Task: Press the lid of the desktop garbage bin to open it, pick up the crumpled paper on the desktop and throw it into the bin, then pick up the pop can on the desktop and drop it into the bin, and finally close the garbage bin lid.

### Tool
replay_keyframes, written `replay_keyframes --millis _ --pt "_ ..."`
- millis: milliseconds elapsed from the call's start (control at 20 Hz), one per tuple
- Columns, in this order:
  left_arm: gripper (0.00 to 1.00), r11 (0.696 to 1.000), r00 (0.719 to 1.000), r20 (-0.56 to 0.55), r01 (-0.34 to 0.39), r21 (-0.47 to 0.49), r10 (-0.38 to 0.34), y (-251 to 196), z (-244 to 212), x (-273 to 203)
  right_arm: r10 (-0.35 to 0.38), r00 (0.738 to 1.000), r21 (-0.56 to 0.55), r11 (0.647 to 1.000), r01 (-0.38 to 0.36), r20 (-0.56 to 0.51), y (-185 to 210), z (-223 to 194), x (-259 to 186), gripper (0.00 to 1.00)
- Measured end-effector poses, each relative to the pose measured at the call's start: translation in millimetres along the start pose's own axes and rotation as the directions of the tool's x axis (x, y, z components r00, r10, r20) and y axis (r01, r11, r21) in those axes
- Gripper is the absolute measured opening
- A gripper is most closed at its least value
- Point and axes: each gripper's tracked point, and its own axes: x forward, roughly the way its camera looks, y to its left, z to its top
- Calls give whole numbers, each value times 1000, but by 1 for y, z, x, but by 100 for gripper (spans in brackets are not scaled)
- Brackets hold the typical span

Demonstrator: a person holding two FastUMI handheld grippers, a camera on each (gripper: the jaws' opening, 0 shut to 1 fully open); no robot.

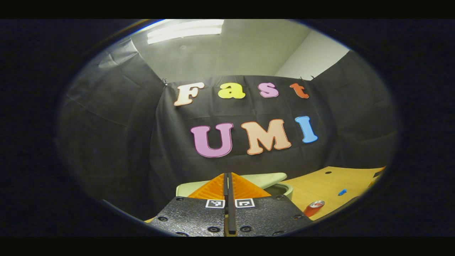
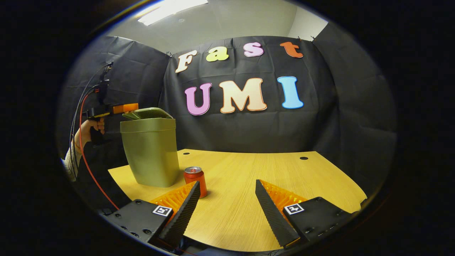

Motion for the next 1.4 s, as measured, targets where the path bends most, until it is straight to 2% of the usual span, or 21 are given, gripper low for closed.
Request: replay_keyframes --millis 200,450,750,900,1050,1100,1150,1200,1250,1300,1400 --pt "0 999 998 56 41 9 -42 -17 29 -14 -3 1000 7 1000 3 4 -2 1 -1 98" --pt "0 984 988 8 157 -86 -157 -58 12 -32 0 1000 -5 1000 0 13 0 3 -4 98" --pt "0 940 949 -68 291 -180 -307 -120 -44 -52 3 1000 -13 1000 -3 6 3 0 -1 98" --pt "2 916 926 -110 330 -227 -361 -146 -80 -69 0 1000 -18 1000 0 8 2 1 1 98" --pt "0 908 901 -166 366 -204 -400 -167 -114 -84 -8 1000 -23 1000 8 0 1 -3 4 98" --pt "19 904 890 -188 379 -198 -415 -175 -125 -89 -11 1000 -23 1000 11 -3 1 -4 4 98" --pt "20 899 881 -200 392 -197 -428 -180 -131 -92 -11 1000 -23 1000 11 -6 0 -5 6 98" --pt "40 892 874 -204 403 -203 -441 -186 -136 -94 -12 1000 -23 1000 12 -9 0 -6 7 98" --pt "48 887 868 -208 409 -213 -451 -191 -141 -96 -14 1000 -23 1000 14 -11 -1 -7 7 98" --pt "68 885 865 -216 408 -223 -453 -192 -148 -97 -15 1000 -23 1000 15 -12 -1 -9 7 98" --pt "92 882 863 -220 402 -248 -455 -194 -155 -100 -22 1000 -20 1000 22 -15 -6 -8 8 98"
